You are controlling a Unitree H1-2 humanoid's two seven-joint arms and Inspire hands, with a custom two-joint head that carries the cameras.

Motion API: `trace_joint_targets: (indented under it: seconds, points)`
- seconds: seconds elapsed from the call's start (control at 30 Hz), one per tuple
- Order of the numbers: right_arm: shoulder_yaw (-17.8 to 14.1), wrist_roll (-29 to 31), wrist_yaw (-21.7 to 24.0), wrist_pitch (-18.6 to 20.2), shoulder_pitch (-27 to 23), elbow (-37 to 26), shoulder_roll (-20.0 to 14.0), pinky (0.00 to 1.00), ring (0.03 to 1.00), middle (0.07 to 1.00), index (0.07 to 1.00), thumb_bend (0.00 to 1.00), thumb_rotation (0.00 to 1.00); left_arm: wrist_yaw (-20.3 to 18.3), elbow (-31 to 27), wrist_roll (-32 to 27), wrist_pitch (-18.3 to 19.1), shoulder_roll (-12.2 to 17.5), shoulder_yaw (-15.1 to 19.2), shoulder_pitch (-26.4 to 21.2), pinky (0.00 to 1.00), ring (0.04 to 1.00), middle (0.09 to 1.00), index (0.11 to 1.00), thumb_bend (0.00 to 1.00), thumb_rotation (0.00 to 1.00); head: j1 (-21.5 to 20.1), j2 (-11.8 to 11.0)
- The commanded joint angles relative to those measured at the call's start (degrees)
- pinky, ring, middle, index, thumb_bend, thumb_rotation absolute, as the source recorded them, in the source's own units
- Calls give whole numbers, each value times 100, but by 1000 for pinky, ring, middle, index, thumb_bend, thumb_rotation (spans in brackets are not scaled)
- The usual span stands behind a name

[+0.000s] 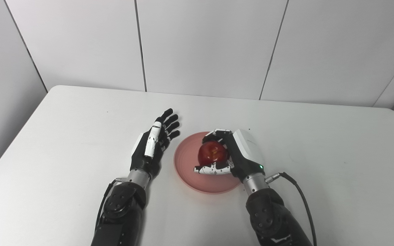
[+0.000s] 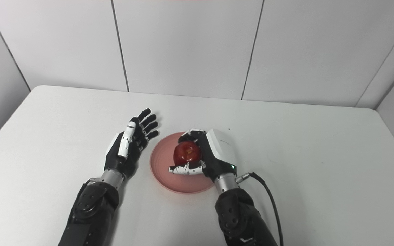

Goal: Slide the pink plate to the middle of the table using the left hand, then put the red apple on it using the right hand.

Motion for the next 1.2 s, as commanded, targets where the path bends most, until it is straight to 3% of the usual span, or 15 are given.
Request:
trace_joint_targets:
  seconds: [0.0,0.23,0.57,0.6,0.67,0.73,0.77,0.87,1.17]
  points:
    - [-11,-74,-59,-205,-141,-16,0,257,345,446,487,516,131,62,66,-3,268,-39,1,98,887,909,908,889,366,1000,5,8]
    - [10,-169,-99,-214,-115,-32,-21,246,338,443,488,515,131,22,57,-27,256,-26,-3,113,892,912,912,895,371,1000,-4,27]
    - [-6,-270,-18,-74,-80,-135,4,315,416,522,489,520,147,53,72,-16,241,-42,10,108,883,910,910,892,370,1000,-12,22]
    - [0,-282,21,-36,-79,-164,-1,322,431,542,547,671,205,53,70,-15,238,-43,11,110,883,909,910,891,372,1000,-12,22]
    - [13,-321,135,62,-77,-262,-8,342,460,576,613,836,285,44,60,-20,248,-39,8,114,887,911,911,891,373,1000,-12,24]
    - [14,-341,216,83,-74,-327,-9,459,571,654,668,956,335,42,51,-12,249,-35,2,119,889,911,911,891,375,1000,-20,24]
    - [30,-374,279,78,-79,-358,-29,467,578,659,671,962,338,48,43,-4,259,-33,-1,122,889,911,911,891,375,1000,-24,21]
    - [52,-428,420,47,-83,-410,-72,614,696,751,750,998,382,56,46,13,251,-28,-6,123,888,910,909,890,371,1000,-25,20]
    - [46,-535,725,61,-49,-560,-159,748,833,865,896,1000,520,79,45,3,214,-55,9,121,877,904,904,884,356,1000,-29,15]
